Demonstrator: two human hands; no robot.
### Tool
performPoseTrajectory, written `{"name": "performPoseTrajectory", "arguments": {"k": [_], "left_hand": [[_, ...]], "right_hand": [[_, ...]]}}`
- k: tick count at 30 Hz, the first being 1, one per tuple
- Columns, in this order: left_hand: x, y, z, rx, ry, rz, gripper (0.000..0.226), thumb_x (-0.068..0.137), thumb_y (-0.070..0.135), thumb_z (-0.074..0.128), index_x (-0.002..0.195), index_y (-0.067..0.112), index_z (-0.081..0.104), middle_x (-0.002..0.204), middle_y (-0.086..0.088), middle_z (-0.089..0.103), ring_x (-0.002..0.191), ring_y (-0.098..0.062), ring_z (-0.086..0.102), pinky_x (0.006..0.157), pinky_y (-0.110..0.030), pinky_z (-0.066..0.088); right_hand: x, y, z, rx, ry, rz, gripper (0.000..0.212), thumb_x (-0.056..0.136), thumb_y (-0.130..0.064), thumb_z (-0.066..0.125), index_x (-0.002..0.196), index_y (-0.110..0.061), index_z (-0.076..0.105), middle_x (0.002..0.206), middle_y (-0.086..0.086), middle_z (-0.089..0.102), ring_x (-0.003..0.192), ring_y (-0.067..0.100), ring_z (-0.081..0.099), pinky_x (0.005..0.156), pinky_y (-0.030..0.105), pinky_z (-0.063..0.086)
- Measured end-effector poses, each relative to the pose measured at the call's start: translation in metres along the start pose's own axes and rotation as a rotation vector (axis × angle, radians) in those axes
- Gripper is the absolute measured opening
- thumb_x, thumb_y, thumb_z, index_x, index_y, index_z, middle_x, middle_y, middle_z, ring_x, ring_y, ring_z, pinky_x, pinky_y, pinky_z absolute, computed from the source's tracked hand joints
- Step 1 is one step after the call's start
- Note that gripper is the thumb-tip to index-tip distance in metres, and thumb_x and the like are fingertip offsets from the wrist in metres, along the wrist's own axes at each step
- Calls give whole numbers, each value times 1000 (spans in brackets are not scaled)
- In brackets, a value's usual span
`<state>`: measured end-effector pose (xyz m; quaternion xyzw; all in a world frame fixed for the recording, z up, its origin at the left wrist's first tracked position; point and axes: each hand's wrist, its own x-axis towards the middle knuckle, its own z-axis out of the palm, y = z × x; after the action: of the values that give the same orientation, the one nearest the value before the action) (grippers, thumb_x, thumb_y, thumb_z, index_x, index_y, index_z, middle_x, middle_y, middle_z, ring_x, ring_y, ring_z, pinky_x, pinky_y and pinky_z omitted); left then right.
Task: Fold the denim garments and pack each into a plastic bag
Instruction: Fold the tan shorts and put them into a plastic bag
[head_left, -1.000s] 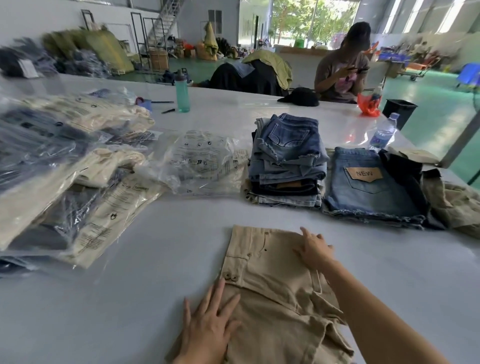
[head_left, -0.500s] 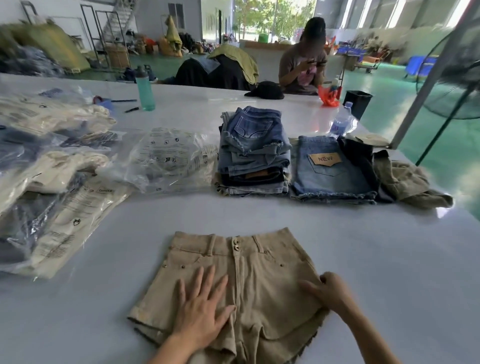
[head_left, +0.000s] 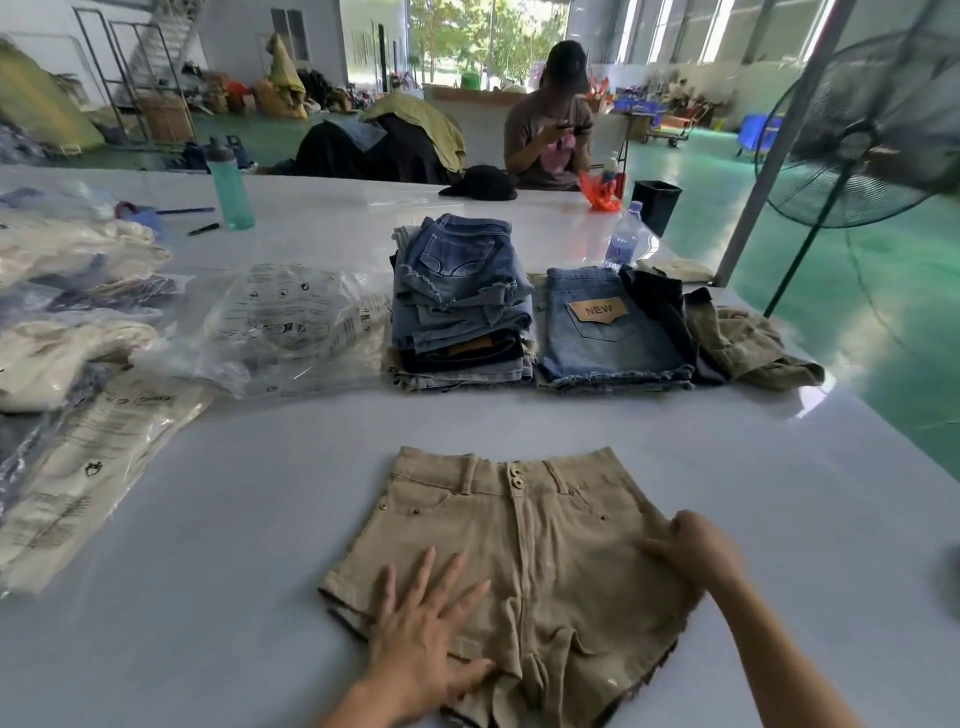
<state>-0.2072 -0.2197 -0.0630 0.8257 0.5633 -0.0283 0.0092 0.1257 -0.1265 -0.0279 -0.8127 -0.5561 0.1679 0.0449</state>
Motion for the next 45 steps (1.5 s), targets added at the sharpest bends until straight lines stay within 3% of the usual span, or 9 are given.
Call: {"name": "performPoseTrajectory", "arguments": {"k": [5,8,11,17,19,29,36,40,45], "left_hand": [[18,-13,-7,-9,-24,-16,82,74,84,26,146,46,24,160,9,3,139,-27,-27,98,-49,-34],[14,2,-3,-65,-44,-19,87,72,87,23,133,32,54,148,-1,40,145,-28,10,108,-50,-7],[7,8,8,-27,22,68,97,53,90,36,123,29,63,149,1,38,146,-24,-4,104,-52,7],[10,6,-1,11,-51,42,107,63,94,22,150,32,17,160,0,5,140,-28,-28,99,-53,-31],[12,15,-1,-56,2,93,87,80,83,13,149,30,20,157,2,14,144,-27,-5,107,-53,-9],[11,62,9,-186,-55,128,91,80,75,17,150,25,-13,158,-6,-18,145,-29,-16,106,-57,4],[31,14,-35,-217,137,161,59,85,69,23,124,41,58,137,12,52,125,-6,49,102,-31,38],[24,-37,-8,-134,27,-51,63,92,64,18,150,38,15,159,5,-4,142,-12,-23,115,-49,-4],[10,-32,5,-124,115,-125,74,94,59,4,119,29,66,130,0,59,144,-20,-18,107,-41,4]], "right_hand": [[-26,-29,6,-257,280,-150,34,96,-34,48,125,-17,49,125,4,55,111,24,55,85,34,46],[-75,-74,49,-105,297,-608,51,88,-38,63,135,-22,50,145,6,45,129,25,48,101,46,42],[-118,-75,88,-236,58,-848,49,96,-59,21,141,-45,36,151,-16,29,144,9,19,113,44,12],[-62,27,42,-99,124,-122,65,97,-57,23,153,-26,11,160,-4,3,148,19,1,117,40,-1],[-53,39,31,130,227,120,69,95,-51,43,146,-5,32,154,17,26,143,30,20,116,39,15],[-52,3,29,829,136,154,17,75,-3,75,84,-5,61,83,17,63,71,28,57,64,37,44],[-32,29,-6,864,303,310,40,75,-5,78,110,1,60,94,17,59,86,33,57,77,39,45],[-38,41,-6,933,19,396,37,70,-23,84,65,-3,53,62,11,49,56,26,51,51,32,47],[-48,28,-13,1026,-63,283,22,79,-6,75,92,3,61,77,18,65,63,28,60,52,30,51]]}}
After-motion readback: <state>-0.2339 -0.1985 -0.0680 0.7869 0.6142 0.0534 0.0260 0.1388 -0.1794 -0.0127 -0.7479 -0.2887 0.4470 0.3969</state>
